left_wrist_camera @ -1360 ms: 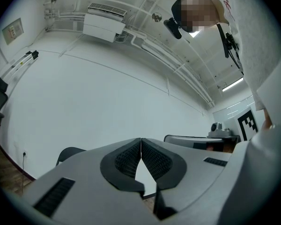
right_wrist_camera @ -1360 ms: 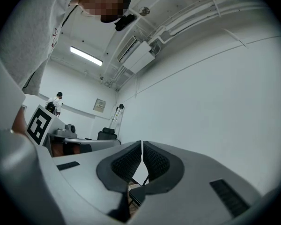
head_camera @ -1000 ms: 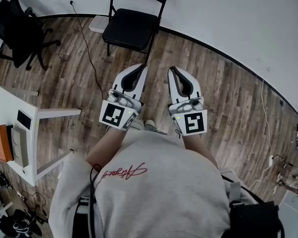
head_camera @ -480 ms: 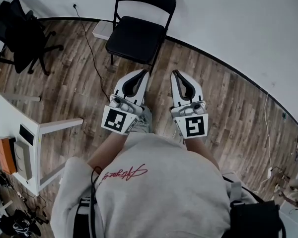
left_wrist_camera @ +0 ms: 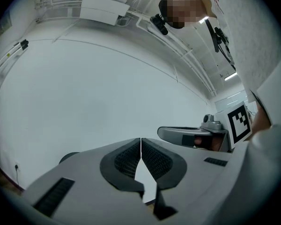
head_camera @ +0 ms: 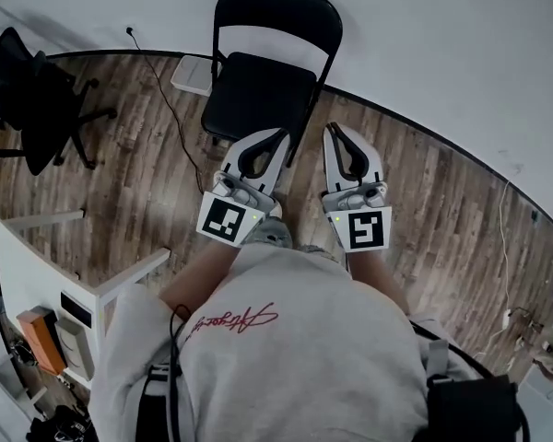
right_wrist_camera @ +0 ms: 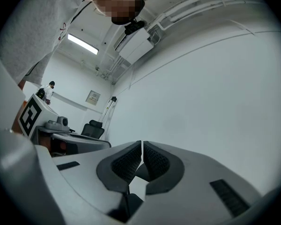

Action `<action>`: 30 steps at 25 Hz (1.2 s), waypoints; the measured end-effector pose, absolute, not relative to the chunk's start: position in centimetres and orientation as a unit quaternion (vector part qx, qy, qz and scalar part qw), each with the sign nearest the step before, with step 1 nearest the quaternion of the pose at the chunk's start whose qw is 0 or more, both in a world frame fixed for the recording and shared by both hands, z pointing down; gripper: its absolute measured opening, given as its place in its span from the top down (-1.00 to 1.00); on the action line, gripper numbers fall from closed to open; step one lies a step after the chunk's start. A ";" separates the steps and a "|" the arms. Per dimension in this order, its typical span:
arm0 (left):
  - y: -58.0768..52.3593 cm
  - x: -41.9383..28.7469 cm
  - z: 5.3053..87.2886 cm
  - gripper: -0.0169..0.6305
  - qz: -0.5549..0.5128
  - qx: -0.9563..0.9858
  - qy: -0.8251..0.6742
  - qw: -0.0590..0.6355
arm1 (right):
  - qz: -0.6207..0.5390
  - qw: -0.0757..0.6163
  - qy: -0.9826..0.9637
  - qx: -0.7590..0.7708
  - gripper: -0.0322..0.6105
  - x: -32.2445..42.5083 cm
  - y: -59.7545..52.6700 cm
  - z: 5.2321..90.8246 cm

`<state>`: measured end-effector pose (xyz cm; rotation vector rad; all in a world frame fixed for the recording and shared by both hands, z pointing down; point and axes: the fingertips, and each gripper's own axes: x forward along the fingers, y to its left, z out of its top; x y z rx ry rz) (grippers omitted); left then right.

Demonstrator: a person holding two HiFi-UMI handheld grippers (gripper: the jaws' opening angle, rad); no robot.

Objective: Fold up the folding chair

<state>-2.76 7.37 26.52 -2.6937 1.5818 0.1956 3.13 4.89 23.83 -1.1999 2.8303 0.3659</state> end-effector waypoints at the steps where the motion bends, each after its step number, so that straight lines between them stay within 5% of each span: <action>1: 6.5 -2.9 26.4 0.89 0.063 -0.862 0.503 0.005 | 0.117 0.023 0.913 -0.390 0.83 2.9 4.1 23.8; 9: 2.4 -3.3 28.4 0.89 0.065 -0.856 0.511 -0.038 | 0.105 0.007 0.917 -0.385 0.83 2.6 0.2 24.9; 11: 2.0 -4.2 31.0 0.87 0.070 -0.843 0.526 -0.088 | 0.101 -0.007 0.919 -0.382 0.83 2.7 -0.9 25.9; 13: 1.6 -5.5 34.5 0.42 0.076 -0.824 0.542 -0.148 | 0.098 -0.014 0.917 -0.386 0.83 2.9 -2.3 26.8; 14: 1.6 -6.2 36.6 0.35 0.079 -0.812 0.551 -0.176 | 0.094 -0.018 0.916 -0.390 0.83 3.1 -3.1 27.4; 21: 3.0 -12.0 53.3 0.20 0.128 -0.661 0.628 -0.391 | 0.105 -0.059 0.908 -0.401 0.83 4.6 -7.6 33.1; 30: 4.2 -14.3 67.6 0.05 0.151 -0.536 0.665 -0.498 | 0.057 -0.108 0.884 -0.451 0.80 6.7 -14.5 44.7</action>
